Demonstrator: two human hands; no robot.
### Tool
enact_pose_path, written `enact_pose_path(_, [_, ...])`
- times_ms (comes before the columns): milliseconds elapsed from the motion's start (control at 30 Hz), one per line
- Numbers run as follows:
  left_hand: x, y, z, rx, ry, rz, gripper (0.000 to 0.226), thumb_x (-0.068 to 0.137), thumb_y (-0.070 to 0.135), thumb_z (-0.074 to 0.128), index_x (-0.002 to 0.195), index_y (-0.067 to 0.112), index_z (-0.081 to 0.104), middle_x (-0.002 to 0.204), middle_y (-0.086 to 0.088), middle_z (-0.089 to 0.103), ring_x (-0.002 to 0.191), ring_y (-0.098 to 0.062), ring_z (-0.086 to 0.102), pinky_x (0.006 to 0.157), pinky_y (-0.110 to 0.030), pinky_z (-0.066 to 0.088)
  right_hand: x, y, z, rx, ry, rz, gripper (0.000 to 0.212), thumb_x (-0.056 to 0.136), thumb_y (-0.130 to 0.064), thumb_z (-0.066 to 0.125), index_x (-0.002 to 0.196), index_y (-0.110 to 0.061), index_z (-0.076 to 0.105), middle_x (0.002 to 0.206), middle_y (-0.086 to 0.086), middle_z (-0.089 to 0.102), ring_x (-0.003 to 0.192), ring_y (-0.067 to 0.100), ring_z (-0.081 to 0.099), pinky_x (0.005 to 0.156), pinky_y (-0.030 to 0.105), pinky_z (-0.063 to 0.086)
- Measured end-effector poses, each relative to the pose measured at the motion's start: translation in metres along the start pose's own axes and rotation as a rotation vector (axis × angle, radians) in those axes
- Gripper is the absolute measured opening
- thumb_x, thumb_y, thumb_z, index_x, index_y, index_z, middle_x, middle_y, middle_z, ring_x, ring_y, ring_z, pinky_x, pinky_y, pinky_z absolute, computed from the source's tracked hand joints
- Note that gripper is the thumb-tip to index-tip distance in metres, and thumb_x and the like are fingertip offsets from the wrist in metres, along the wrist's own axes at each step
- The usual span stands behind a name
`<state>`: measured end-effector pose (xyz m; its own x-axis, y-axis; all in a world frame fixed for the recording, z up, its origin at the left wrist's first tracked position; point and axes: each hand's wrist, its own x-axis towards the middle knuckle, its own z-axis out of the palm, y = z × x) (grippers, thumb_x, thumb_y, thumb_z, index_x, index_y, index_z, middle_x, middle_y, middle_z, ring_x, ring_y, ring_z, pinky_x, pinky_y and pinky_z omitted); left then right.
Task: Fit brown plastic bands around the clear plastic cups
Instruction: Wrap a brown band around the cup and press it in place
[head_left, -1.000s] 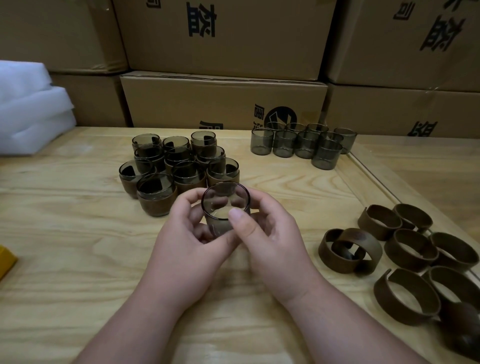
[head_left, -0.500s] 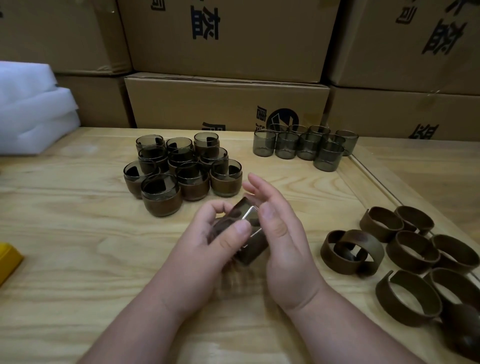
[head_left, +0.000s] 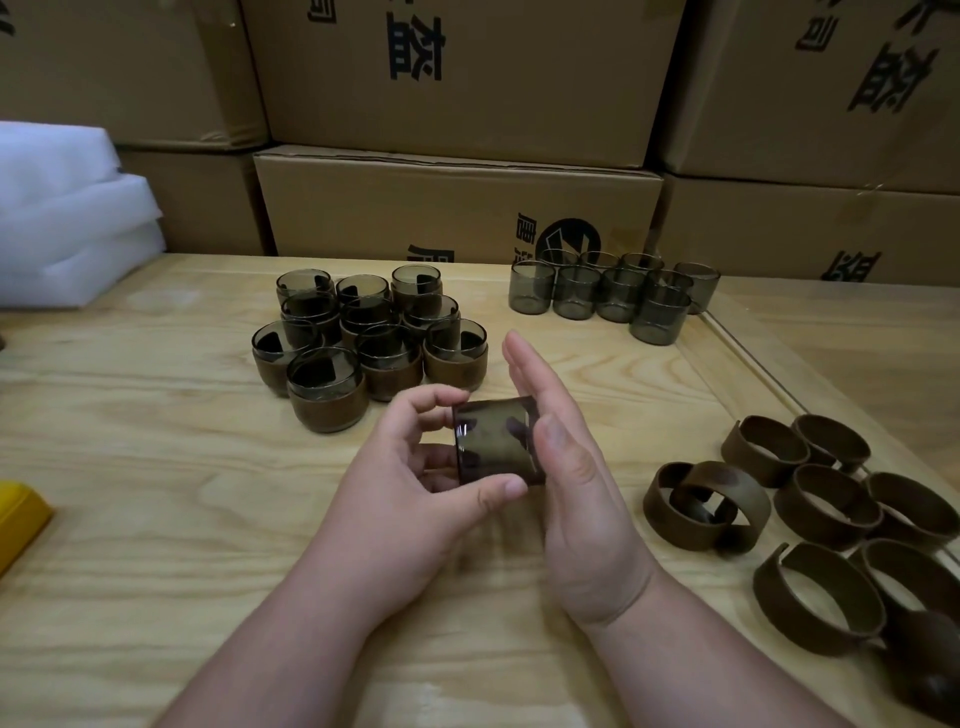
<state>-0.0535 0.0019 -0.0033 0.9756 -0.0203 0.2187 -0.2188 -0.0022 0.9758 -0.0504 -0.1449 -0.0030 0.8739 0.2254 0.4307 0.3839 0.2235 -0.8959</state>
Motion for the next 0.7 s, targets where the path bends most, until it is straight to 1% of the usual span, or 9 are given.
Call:
enact_pose_path(67, [0.0, -0.0006, -0.0009, -0.009, -0.006, -0.003, 0.075, 0.054, 0.025, 0.098, 0.12, 0.043, 0.066, 0.12, 0.007, 0.07, 0.099, -0.02, 0.074, 0.08, -0.028, 0.06, 0.0003, 0.0008, -0.0005, -0.002, 0.021, -0.012, 0.059, 0.095, -0.053, 0.044, 0.153, -0.039, 0.04, 0.156, -0.03, 0.042, 0.145, -0.008, 0.035, 0.113, 0.019, 0.039])
enact_pose_path(167, [-0.0014, 0.0005, -0.0008, -0.016, -0.054, -0.026, 0.076, 0.056, 0.026, 0.098, 0.125, 0.041, 0.069, 0.119, 0.006, 0.072, 0.098, -0.02, 0.074, 0.081, -0.027, 0.059, 0.0004, 0.0013, -0.0024, -0.005, 0.072, -0.021, 0.06, 0.093, -0.057, 0.044, 0.151, -0.042, 0.041, 0.153, -0.034, 0.043, 0.144, -0.013, 0.032, 0.111, 0.015, 0.037])
enact_pose_path(267, [-0.0033, 0.001, -0.0002, -0.022, -0.069, -0.065, 0.072, 0.057, 0.035, 0.094, 0.125, 0.037, 0.071, 0.115, 0.0, 0.075, 0.091, -0.022, 0.07, 0.084, -0.034, 0.062, 0.0021, 0.0023, -0.0031, -0.039, 0.116, -0.019, 0.06, 0.092, -0.061, 0.041, 0.15, -0.046, 0.041, 0.149, -0.037, 0.045, 0.143, -0.014, 0.033, 0.119, 0.03, 0.033])
enact_pose_path(300, [-0.0038, 0.0016, -0.0006, -0.021, -0.066, -0.074, 0.07, 0.058, 0.041, 0.091, 0.125, 0.033, 0.072, 0.113, -0.001, 0.076, 0.09, -0.023, 0.069, 0.084, -0.035, 0.061, 0.0027, 0.0022, -0.0029, -0.038, 0.12, -0.017, 0.059, 0.092, -0.061, 0.04, 0.15, -0.046, 0.041, 0.148, -0.038, 0.046, 0.143, -0.014, 0.034, 0.12, 0.03, 0.032])
enact_pose_path(400, [-0.0031, 0.0029, -0.0008, -0.042, -0.06, -0.082, 0.055, 0.071, 0.046, 0.081, 0.118, 0.02, 0.072, 0.096, -0.001, 0.078, 0.08, -0.017, 0.071, 0.069, -0.024, 0.058, 0.0031, 0.0029, -0.0015, -0.053, 0.099, -0.027, 0.059, 0.095, -0.058, 0.038, 0.152, -0.04, 0.037, 0.144, -0.041, 0.049, 0.14, -0.014, 0.038, 0.111, 0.012, 0.035])
enact_pose_path(467, [-0.0027, 0.0042, 0.0005, -0.068, -0.032, -0.09, 0.048, 0.077, 0.05, 0.075, 0.109, 0.014, 0.073, 0.083, 0.001, 0.076, 0.069, -0.009, 0.068, 0.062, -0.021, 0.054, 0.0027, 0.0033, -0.0005, -0.069, 0.096, -0.021, 0.063, 0.094, -0.061, 0.038, 0.154, -0.04, 0.035, 0.15, -0.038, 0.044, 0.145, -0.012, 0.033, 0.117, 0.017, 0.031])
enact_pose_path(567, [-0.0026, 0.0039, 0.0006, -0.07, -0.003, -0.111, 0.06, 0.071, 0.067, 0.066, 0.096, 0.013, 0.071, 0.074, 0.0, 0.068, 0.063, -0.014, 0.062, 0.059, -0.025, 0.052, 0.0036, 0.0027, 0.0006, -0.074, 0.09, -0.011, 0.07, 0.091, -0.068, 0.039, 0.156, -0.043, 0.033, 0.156, -0.033, 0.039, 0.146, -0.011, 0.031, 0.118, 0.019, 0.032])
enact_pose_path(633, [-0.0023, 0.0033, -0.0001, -0.056, -0.002, -0.117, 0.064, 0.071, 0.072, 0.063, 0.095, 0.013, 0.07, 0.078, -0.006, 0.071, 0.063, -0.017, 0.063, 0.064, -0.03, 0.051, 0.0036, 0.0017, 0.0008, -0.053, 0.086, 0.001, 0.067, 0.092, -0.067, 0.04, 0.155, -0.045, 0.032, 0.156, -0.034, 0.038, 0.142, -0.015, 0.034, 0.108, 0.012, 0.04])
enact_pose_path(700, [-0.002, 0.003, -0.0004, -0.05, 0.009, -0.111, 0.07, 0.07, 0.073, 0.062, 0.103, 0.012, 0.07, 0.088, -0.009, 0.077, 0.063, -0.016, 0.064, 0.066, -0.031, 0.053, 0.0028, 0.0011, 0.0015, -0.069, 0.071, -0.005, 0.063, 0.095, -0.063, 0.037, 0.155, -0.044, 0.03, 0.151, -0.041, 0.04, 0.142, -0.017, 0.032, 0.104, 0.003, 0.035])
